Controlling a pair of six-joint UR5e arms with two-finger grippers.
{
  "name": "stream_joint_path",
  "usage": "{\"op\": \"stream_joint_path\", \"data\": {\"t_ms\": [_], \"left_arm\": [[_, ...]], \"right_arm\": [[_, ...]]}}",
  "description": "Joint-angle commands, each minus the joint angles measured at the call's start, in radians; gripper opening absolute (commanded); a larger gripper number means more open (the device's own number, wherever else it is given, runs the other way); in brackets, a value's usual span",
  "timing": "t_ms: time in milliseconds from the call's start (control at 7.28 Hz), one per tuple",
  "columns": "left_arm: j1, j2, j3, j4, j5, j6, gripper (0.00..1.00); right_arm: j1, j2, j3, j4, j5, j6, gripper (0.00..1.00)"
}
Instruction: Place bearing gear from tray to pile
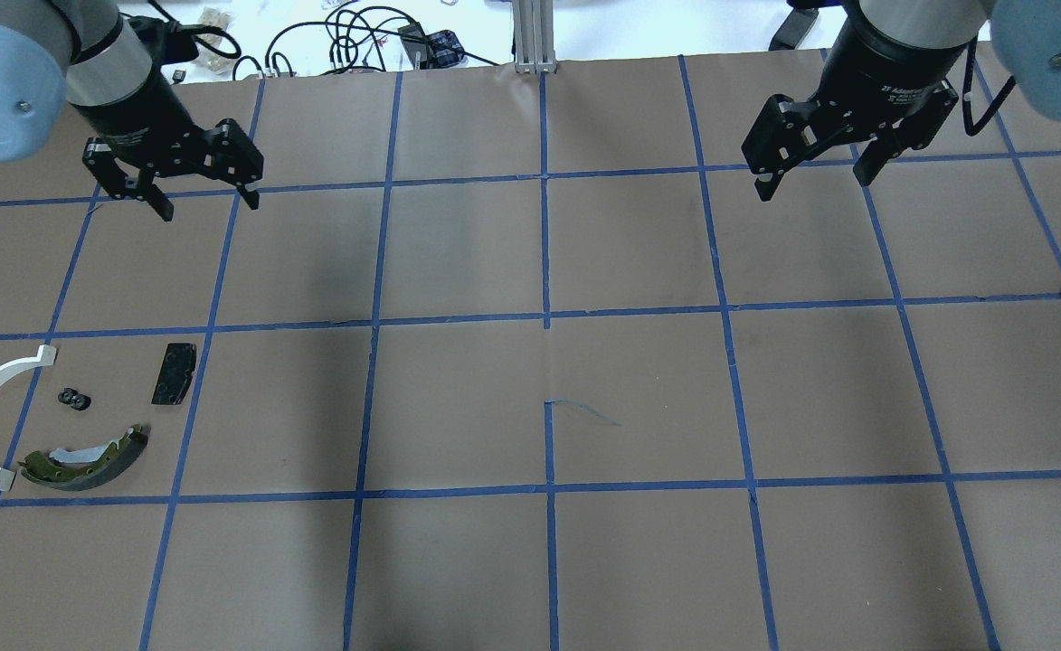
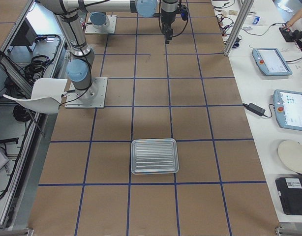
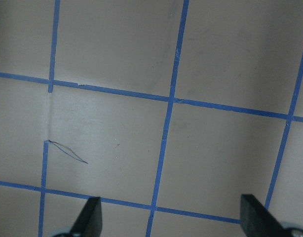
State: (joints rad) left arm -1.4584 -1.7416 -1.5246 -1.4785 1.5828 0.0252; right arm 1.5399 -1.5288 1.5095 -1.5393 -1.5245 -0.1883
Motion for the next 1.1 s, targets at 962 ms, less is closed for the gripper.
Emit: {"op": "stream_joint_path", "data": {"t_ms": [962], "left_arm": [[-0.096, 0.171, -0.086, -0.057, 0.003, -0.006, 1.00]], "right_arm": [[0.003, 0.002, -0.012, 0.001, 0.012, 0.082, 1.00]]}}
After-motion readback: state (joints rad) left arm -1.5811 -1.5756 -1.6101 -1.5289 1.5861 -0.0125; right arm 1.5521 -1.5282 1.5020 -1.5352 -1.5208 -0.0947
